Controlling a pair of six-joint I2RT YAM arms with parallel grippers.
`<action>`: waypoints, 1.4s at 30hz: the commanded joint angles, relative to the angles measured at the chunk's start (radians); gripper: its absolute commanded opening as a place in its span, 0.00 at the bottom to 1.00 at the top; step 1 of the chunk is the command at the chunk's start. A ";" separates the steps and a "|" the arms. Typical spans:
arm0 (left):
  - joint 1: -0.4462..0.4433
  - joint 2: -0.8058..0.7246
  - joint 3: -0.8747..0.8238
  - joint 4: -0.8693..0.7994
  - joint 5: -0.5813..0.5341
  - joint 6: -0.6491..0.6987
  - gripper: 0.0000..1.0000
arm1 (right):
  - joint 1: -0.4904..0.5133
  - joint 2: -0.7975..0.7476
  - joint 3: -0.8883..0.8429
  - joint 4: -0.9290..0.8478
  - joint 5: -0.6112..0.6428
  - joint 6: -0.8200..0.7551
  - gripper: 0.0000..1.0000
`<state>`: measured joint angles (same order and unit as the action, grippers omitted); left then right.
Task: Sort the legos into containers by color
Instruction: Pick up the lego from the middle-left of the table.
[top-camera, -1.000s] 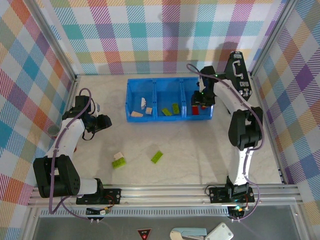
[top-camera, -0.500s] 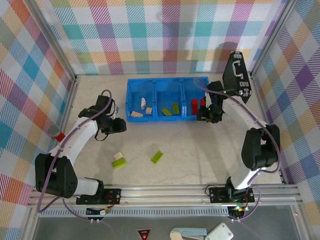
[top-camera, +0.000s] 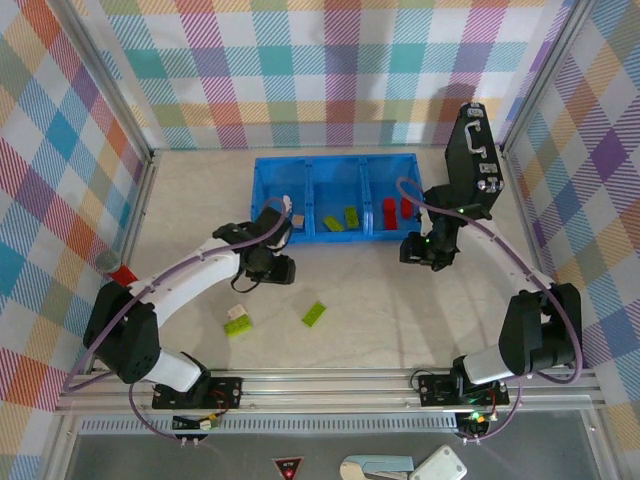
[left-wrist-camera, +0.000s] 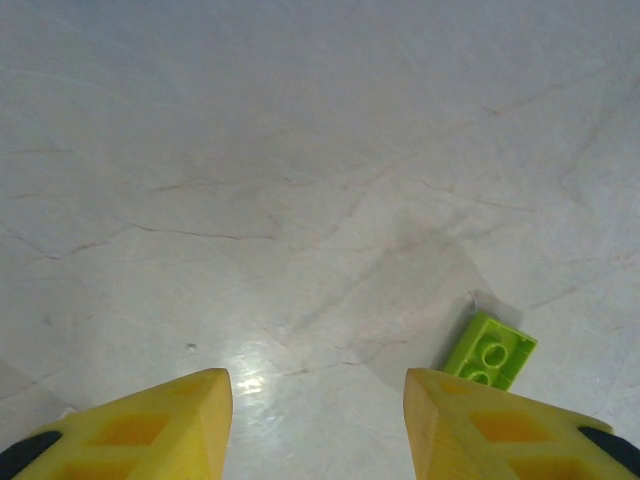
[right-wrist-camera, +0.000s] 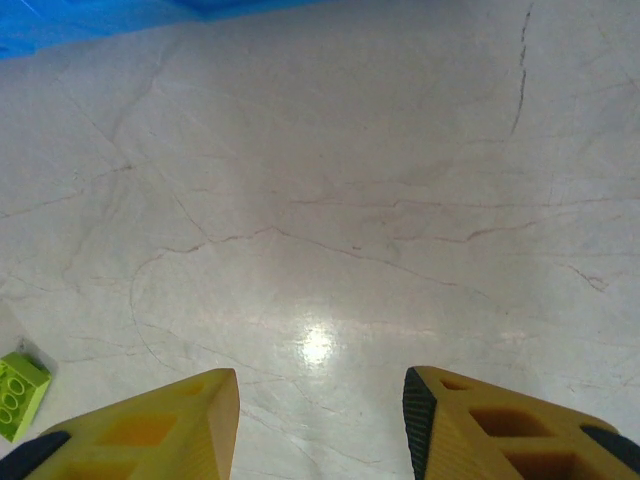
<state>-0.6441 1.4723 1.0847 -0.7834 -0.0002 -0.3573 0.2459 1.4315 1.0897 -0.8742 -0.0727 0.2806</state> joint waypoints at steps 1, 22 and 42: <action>-0.068 0.031 0.045 -0.011 -0.048 -0.058 0.49 | -0.002 -0.044 -0.029 0.000 -0.004 0.015 0.48; -0.318 0.292 0.173 -0.039 -0.078 -0.059 0.55 | -0.002 -0.108 -0.079 -0.020 0.030 0.008 0.48; -0.372 0.397 0.092 -0.008 -0.075 -0.086 0.48 | -0.002 -0.079 -0.093 -0.005 0.030 0.003 0.49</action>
<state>-1.0012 1.8565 1.1942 -0.7818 -0.0723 -0.4309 0.2459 1.3453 1.0088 -0.8791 -0.0452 0.2806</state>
